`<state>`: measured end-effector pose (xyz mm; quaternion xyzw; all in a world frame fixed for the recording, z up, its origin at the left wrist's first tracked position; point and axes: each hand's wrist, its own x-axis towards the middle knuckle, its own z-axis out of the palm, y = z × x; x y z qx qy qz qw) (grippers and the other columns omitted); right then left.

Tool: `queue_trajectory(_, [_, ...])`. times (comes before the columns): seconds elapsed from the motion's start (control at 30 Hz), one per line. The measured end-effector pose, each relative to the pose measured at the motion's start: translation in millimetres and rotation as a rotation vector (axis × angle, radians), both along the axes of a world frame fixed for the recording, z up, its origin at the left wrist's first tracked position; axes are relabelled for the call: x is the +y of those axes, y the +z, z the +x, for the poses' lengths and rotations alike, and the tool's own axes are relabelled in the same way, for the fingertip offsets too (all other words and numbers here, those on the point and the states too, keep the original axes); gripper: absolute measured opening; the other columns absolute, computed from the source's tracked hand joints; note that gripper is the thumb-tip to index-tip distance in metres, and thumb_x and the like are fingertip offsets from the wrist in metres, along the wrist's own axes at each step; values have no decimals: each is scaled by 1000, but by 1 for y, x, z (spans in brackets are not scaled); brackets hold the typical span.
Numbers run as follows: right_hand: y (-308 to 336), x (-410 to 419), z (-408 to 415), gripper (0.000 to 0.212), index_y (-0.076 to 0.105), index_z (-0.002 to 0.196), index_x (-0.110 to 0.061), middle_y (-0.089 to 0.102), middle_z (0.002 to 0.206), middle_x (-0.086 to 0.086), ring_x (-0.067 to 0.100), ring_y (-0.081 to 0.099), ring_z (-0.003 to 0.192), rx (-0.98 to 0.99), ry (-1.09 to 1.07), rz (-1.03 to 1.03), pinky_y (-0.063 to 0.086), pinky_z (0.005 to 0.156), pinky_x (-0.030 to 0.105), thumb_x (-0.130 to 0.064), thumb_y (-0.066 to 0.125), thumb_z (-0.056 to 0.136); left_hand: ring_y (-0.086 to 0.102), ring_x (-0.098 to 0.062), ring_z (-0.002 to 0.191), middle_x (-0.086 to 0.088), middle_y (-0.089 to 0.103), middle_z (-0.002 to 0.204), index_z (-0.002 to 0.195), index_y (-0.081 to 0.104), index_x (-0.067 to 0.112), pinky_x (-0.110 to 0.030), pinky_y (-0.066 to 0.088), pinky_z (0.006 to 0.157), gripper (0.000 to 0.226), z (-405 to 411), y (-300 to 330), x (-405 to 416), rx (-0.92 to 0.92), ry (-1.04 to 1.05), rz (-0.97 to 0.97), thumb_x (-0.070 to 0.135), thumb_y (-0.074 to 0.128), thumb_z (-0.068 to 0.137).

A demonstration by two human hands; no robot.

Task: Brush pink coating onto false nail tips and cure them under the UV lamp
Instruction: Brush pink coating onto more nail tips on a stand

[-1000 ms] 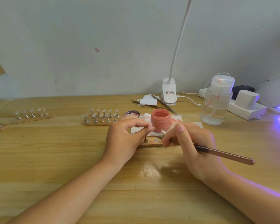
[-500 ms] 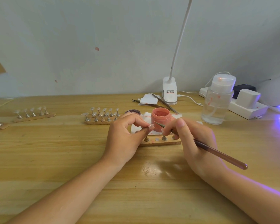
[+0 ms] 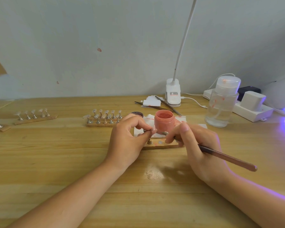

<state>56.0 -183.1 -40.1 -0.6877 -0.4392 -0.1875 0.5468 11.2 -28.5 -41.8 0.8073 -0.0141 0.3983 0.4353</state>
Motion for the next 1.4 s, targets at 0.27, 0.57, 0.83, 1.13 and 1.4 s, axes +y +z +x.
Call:
queue_trajectory(0.27, [0, -1, -1, 39, 60, 65, -25, 57, 63, -16, -2, 53, 63, 1, 22, -1, 36, 65, 14, -30, 33, 92, 55, -13, 76, 12, 54, 66, 61, 54, 32, -4, 38, 71, 38, 0, 1, -1, 3, 15, 7, 1, 76, 68])
queue_trajectory(0.57, [0, 0, 0, 37, 60, 66, -25, 58, 64, -16, 0, 54, 64, -9, 30, -14, 37, 64, 17, -30, 34, 92, 57, -19, 77, 6, 58, 68, 61, 56, 30, -6, 39, 71, 36, 0, 1, 0, 5, 8, 4, 1, 76, 69])
queue_trajectory(0.83, [0, 1, 0, 37, 62, 67, -24, 58, 65, -20, -2, 54, 64, -10, 28, -16, 37, 64, 14, -30, 35, 93, 57, -17, 78, 8, 58, 68, 62, 56, 31, -5, 38, 72, 37, 0, 1, 0, 5, 16, 15, 1, 75, 69])
queue_trajectory(1.13, [-1, 0, 0, 39, 60, 63, -28, 60, 60, -12, 0, 54, 61, -3, 33, -33, 38, 65, 18, -32, 34, 92, 55, -12, 74, 5, 60, 66, 60, 57, 30, -6, 38, 70, 33, 0, 1, 0, 23, 25, -18, 4, 76, 69])
queue_trajectory(1.4, [-1, 1, 1, 37, 64, 72, -17, 61, 71, -13, 5, 57, 68, -40, -25, 34, 42, 63, 23, -29, 36, 92, 62, 6, 79, 15, 67, 75, 74, 72, 18, -5, 40, 76, 16, -1, 2, -1, -7, -50, 1, 2, 73, 72])
